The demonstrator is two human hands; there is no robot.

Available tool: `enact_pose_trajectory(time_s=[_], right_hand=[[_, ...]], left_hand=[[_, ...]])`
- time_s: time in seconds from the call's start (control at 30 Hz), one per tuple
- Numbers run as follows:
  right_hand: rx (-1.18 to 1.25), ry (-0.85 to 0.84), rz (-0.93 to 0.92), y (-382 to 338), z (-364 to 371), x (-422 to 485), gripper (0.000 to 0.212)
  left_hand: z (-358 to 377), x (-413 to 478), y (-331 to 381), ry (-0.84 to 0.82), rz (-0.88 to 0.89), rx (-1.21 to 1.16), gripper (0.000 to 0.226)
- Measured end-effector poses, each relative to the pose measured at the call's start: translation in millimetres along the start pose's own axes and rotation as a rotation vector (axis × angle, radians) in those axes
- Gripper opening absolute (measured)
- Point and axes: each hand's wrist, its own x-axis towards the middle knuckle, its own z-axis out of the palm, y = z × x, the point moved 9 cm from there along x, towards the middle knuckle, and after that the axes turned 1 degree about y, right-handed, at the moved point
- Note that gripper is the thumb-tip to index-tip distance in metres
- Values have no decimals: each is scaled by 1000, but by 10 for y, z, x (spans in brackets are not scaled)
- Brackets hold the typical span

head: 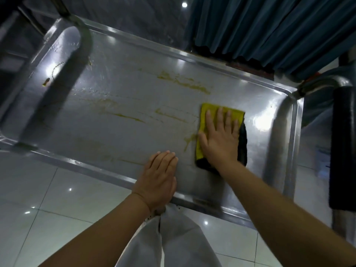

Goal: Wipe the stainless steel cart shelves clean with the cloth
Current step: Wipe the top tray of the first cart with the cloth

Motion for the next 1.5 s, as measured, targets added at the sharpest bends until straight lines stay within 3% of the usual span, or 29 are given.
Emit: enact_pose_trajectory(time_s=[0.2,0.33,0.57,0.8,0.97,1.1,1.5], right_hand=[[8,-21,-56,-434,233,-1083,68],[4,-24,-36,-455,232,-1115,68],[-11,-48,35,-328,49,-166,68],[41,-48,137,-44,-159,1059,65],[43,-60,154,33,-194,1458,64],[18,-42,110,-98,-168,1169,64],[-31,-14,-74,-1102,232,-797,69]], left_hand=[[-61,11,-60,-16,-56,1,46],[-228,-19,-378,-30,-151,44,46],[-431,-153,-1161,-84,-189,160,64],[-311,-145,-1072,-68,-152,119,64],[-293,-137,-1133,-63,-171,113,61],[-287,-155,-1149,-70,-178,118,60],[-298,-214,-1171,-88,-180,97,58]])
